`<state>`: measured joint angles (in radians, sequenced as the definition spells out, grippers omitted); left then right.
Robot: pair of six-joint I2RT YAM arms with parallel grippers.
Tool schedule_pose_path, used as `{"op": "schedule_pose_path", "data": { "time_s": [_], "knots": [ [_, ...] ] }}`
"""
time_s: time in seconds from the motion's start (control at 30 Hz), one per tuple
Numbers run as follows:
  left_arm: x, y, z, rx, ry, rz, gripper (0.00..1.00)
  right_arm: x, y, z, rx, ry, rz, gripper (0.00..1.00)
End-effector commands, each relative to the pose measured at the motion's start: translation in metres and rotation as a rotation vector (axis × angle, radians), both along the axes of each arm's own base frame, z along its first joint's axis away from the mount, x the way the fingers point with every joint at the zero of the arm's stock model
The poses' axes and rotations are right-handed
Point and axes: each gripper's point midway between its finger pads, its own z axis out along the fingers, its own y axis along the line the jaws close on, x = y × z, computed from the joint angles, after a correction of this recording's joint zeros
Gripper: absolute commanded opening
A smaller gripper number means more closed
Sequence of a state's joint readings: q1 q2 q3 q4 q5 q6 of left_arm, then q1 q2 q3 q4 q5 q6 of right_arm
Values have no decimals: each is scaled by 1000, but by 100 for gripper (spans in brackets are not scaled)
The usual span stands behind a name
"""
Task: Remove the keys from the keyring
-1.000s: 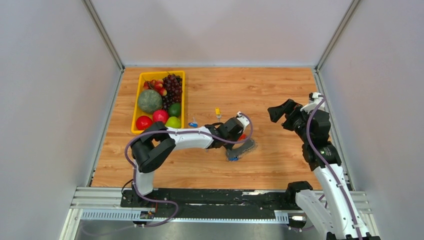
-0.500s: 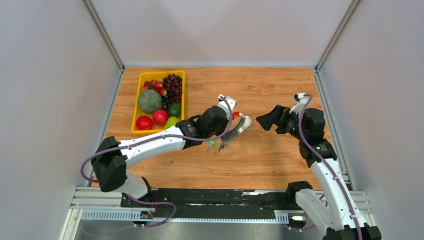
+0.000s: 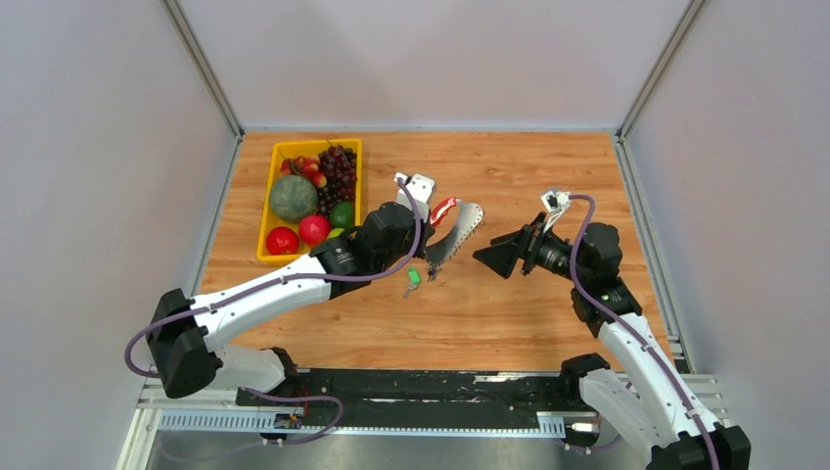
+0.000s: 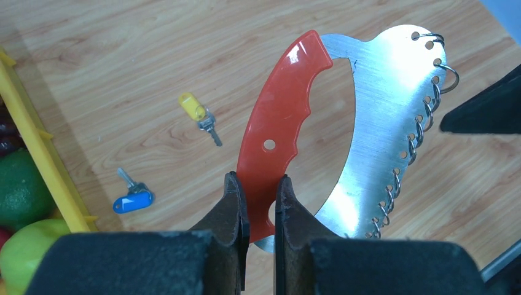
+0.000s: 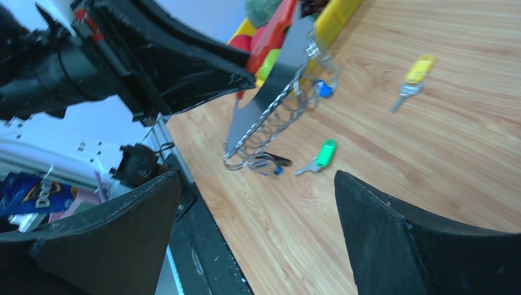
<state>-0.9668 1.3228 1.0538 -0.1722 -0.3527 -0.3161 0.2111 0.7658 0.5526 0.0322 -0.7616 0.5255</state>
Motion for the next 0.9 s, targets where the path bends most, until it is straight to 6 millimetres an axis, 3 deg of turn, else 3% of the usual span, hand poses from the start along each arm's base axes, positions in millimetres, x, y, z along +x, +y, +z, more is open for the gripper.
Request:
{"op": "schedule_pose_path", "data": {
  "time_s": [0.0, 0.17, 0.4, 0.5, 0.53, 0.63, 0.67, 0.73, 0.77, 0.8, 0.83, 0.87],
  "knots": [
    [0, -5, 42, -142, -63, -4, 0, -5, 26, 31, 40, -117, 71, 98],
    [-7, -7, 47, -177, -68, -38, 0, 0, 52, 32, 28, -101, 62, 98],
    [-16, -9, 55, -252, -69, -67, 0, 11, 65, 42, 70, -101, 3, 85],
    [-19, -10, 58, -287, -72, -77, 0, 18, 67, 41, 75, -85, -38, 67],
    [-19, -10, 60, -300, -73, -77, 0, 20, 67, 40, 77, -79, -46, 56],
    [-23, -11, 66, -331, -71, -92, 0, 23, 67, 41, 89, -70, -66, 8],
    [-25, -11, 66, -335, -66, -96, 0, 24, 65, 41, 92, -68, -82, 1],
    [-30, -7, 62, -339, -53, -104, 7, 24, 60, 44, 92, -80, -105, 0],
    [-33, -4, 65, -350, -59, -107, 21, 23, 58, 46, 94, -91, -111, 0],
    [-35, -1, 59, -346, -48, -105, 43, 22, 56, 49, 99, -102, -119, 0],
    [-37, 4, 64, -362, -56, -99, 56, 22, 53, 52, 104, -114, -133, 0],
    [-39, 9, 59, -361, -45, -89, 81, 22, 50, 54, 106, -123, -146, 0]
  ]
}}
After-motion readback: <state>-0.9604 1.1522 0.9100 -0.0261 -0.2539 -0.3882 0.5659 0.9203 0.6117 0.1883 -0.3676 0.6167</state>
